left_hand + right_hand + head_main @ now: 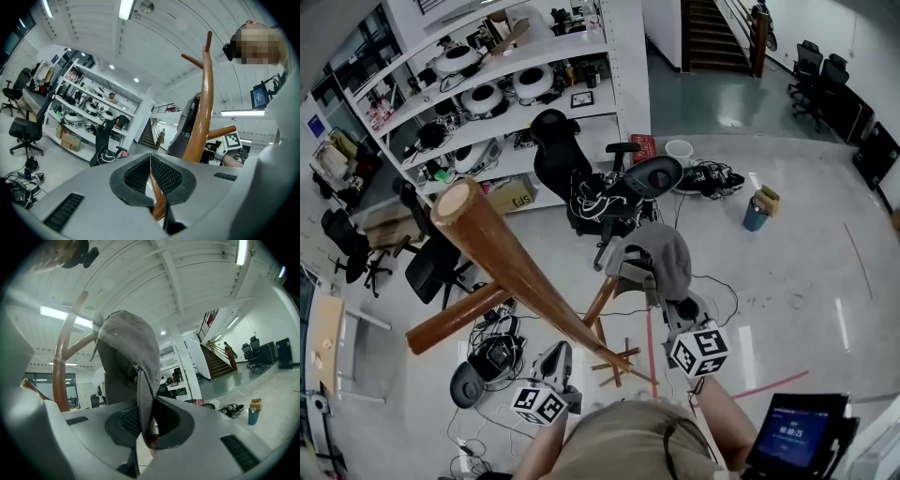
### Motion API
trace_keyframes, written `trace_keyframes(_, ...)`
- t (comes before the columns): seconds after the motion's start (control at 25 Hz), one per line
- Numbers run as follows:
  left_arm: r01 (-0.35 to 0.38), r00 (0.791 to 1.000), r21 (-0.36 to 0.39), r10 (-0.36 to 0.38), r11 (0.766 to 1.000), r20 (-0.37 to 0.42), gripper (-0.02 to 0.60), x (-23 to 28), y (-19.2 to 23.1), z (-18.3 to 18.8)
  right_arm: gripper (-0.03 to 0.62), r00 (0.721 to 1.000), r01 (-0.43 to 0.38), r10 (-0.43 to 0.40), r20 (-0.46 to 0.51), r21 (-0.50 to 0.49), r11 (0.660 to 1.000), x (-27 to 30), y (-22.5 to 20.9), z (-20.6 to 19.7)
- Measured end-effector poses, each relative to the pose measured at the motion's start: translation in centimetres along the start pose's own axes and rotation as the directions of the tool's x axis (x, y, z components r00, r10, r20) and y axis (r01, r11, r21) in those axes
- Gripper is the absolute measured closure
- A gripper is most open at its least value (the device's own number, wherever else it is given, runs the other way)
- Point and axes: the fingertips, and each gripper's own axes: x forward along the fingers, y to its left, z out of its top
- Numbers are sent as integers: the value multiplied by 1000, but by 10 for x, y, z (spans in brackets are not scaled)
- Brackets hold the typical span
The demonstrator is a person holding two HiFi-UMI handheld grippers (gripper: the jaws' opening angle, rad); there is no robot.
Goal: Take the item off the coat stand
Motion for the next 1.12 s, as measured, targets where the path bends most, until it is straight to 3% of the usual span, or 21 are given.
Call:
trace_keyframes(0.76, -35, 999, -2, 35, 999, 8, 563, -3, 4, 1, 560, 1000, -16, 16, 16, 1, 1000, 4, 0, 3)
trace_keyframes(1.12, -15, 1000, 10, 15, 1000, 19, 563, -1, 7, 0, 560, 1000, 0, 0, 26, 3, 1000, 3, -5, 7)
